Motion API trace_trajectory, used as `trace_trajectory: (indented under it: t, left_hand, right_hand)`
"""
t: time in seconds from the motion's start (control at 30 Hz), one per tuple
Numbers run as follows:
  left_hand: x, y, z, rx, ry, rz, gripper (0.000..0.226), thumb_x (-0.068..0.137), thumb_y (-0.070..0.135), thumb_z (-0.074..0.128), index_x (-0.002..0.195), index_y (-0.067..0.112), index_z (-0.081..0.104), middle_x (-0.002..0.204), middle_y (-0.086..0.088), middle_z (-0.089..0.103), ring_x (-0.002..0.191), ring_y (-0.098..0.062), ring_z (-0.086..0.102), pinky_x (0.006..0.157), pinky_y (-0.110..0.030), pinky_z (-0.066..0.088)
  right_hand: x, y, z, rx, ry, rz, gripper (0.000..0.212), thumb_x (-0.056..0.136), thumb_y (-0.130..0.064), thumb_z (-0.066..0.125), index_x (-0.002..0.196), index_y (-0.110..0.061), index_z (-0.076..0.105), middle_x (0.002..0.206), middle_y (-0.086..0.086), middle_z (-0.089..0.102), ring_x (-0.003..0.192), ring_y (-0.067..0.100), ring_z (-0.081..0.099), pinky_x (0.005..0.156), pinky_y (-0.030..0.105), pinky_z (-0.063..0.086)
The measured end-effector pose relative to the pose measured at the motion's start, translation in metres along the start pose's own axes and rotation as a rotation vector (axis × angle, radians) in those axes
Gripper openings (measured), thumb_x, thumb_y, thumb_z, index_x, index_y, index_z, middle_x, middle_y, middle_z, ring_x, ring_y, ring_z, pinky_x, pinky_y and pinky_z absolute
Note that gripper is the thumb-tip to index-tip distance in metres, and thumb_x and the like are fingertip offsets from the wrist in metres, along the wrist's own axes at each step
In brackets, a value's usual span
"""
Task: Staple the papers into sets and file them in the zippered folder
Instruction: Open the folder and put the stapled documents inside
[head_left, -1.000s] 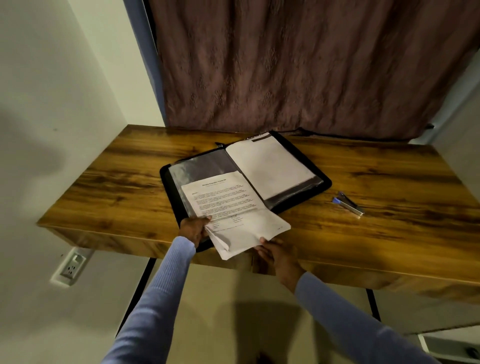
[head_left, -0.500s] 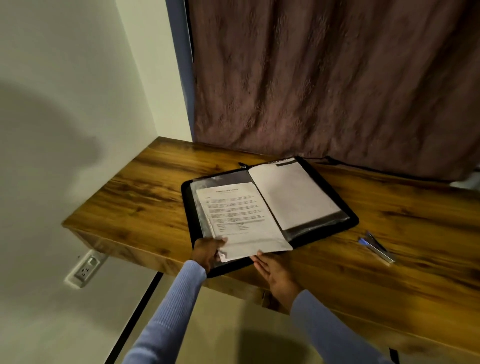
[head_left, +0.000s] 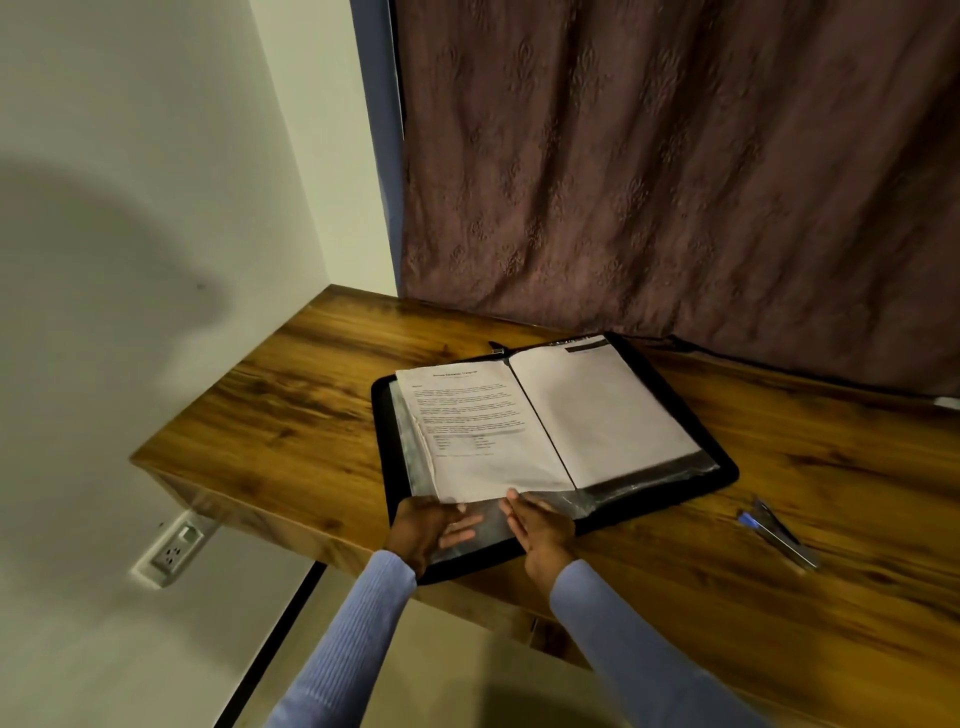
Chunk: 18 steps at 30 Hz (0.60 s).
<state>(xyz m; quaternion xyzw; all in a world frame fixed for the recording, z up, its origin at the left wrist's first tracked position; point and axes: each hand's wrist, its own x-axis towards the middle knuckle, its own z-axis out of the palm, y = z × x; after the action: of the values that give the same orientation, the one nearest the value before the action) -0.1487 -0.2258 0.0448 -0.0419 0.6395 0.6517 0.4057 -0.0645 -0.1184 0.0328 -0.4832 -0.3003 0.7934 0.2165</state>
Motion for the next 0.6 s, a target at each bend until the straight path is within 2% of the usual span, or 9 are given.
trace_trajectory:
  t: [0.1, 0.17, 0.2, 0.27, 0.3, 0.4, 0.47, 0.53, 0.6]
  left_hand:
    - [-0.001, 0.001, 0.000, 0.029, -0.012, 0.020, 0.012, 0.088, -0.011, 0.052, 0.082, -0.003, 0.059, 0.100, -0.023, 0.063, 0.056, -0.017, 0.070, 0.053, -0.027, 0.058]
    - [-0.002, 0.000, -0.001, 0.036, -0.024, 0.021, 0.012, 0.088, -0.010, 0.051, 0.085, -0.002, 0.059, 0.096, -0.021, 0.064, 0.057, -0.016, 0.070, 0.053, -0.026, 0.058]
    - [-0.004, -0.001, -0.003, 0.042, -0.022, 0.025, 0.011, 0.089, -0.010, 0.051, 0.087, -0.002, 0.059, 0.093, -0.019, 0.066, 0.057, -0.015, 0.070, 0.053, -0.026, 0.058]
    - [-0.005, -0.003, -0.007, 0.066, -0.010, 0.029, 0.010, 0.090, -0.008, 0.050, 0.092, -0.004, 0.059, 0.088, -0.017, 0.067, 0.058, -0.014, 0.070, 0.053, -0.026, 0.058]
    - [-0.006, -0.005, -0.010, 0.081, -0.008, 0.023, 0.011, 0.091, -0.006, 0.050, 0.097, -0.006, 0.059, 0.090, -0.018, 0.068, 0.061, -0.015, 0.071, 0.052, -0.026, 0.057]
    - [-0.005, -0.015, -0.020, 0.090, 0.021, 0.024, 0.021, 0.092, 0.000, 0.052, 0.112, -0.008, 0.056, 0.091, -0.017, 0.069, 0.067, -0.018, 0.072, 0.051, -0.023, 0.054]
    - [-0.011, -0.021, -0.025, 0.159, 0.139, 0.096, 0.023, 0.090, 0.004, 0.057, 0.113, -0.001, 0.056, 0.092, -0.014, 0.066, 0.075, -0.024, 0.068, 0.062, -0.028, 0.056]
    - [-0.021, -0.023, -0.028, 0.320, 0.296, 0.222, 0.023, 0.089, 0.013, 0.061, 0.109, 0.006, 0.055, 0.098, -0.010, 0.061, 0.088, -0.026, 0.059, 0.085, -0.039, 0.053]
    - [-0.028, -0.023, -0.027, 0.422, 0.362, 0.336, 0.016, 0.089, 0.015, 0.060, 0.103, 0.011, 0.052, 0.096, -0.006, 0.058, 0.091, -0.026, 0.057, 0.090, -0.044, 0.050]
  right_hand:
    - [0.000, -0.003, 0.003, -0.070, -0.002, -0.006, 0.010, 0.079, 0.000, 0.070, 0.084, 0.002, 0.062, 0.075, 0.009, 0.068, 0.046, 0.006, 0.065, 0.043, 0.012, 0.049]
    - [0.000, -0.004, -0.001, -0.157, 0.009, -0.020, 0.012, 0.078, -0.005, 0.072, 0.071, -0.005, 0.063, 0.061, 0.002, 0.068, 0.044, 0.002, 0.063, 0.041, 0.011, 0.045]
    - [0.000, -0.005, -0.005, -0.210, 0.001, -0.020, 0.012, 0.078, -0.007, 0.072, 0.071, -0.008, 0.063, 0.061, 0.000, 0.068, 0.044, 0.001, 0.062, 0.041, 0.010, 0.045]
    - [-0.002, -0.006, -0.015, -0.317, -0.046, -0.008, 0.002, 0.082, -0.008, 0.068, 0.082, -0.008, 0.066, 0.077, 0.004, 0.068, 0.048, 0.002, 0.063, 0.046, 0.011, 0.046]
    - [-0.002, -0.006, -0.023, -0.360, -0.064, -0.015, 0.006, 0.084, -0.007, 0.065, 0.090, -0.005, 0.066, 0.083, 0.006, 0.067, 0.053, 0.005, 0.064, 0.050, 0.014, 0.046]
    - [-0.008, -0.011, -0.046, -0.443, -0.091, -0.076, 0.009, 0.087, -0.009, 0.061, 0.096, -0.006, 0.063, 0.086, 0.006, 0.067, 0.070, 0.012, 0.064, 0.057, 0.019, 0.046]
    - [-0.012, -0.015, -0.058, -0.469, -0.104, -0.121, 0.003, 0.089, -0.011, 0.058, 0.091, -0.010, 0.061, 0.085, 0.004, 0.067, 0.074, 0.012, 0.063, 0.059, 0.020, 0.046]
    - [-0.015, -0.020, -0.067, -0.461, -0.103, -0.193, 0.003, 0.089, -0.011, 0.059, 0.088, -0.012, 0.061, 0.083, 0.003, 0.067, 0.074, 0.013, 0.063, 0.061, 0.020, 0.048]
    - [-0.016, -0.025, -0.073, -0.448, -0.096, -0.257, 0.004, 0.087, -0.010, 0.060, 0.084, -0.012, 0.062, 0.080, 0.004, 0.067, 0.069, 0.012, 0.063, 0.058, 0.019, 0.049]
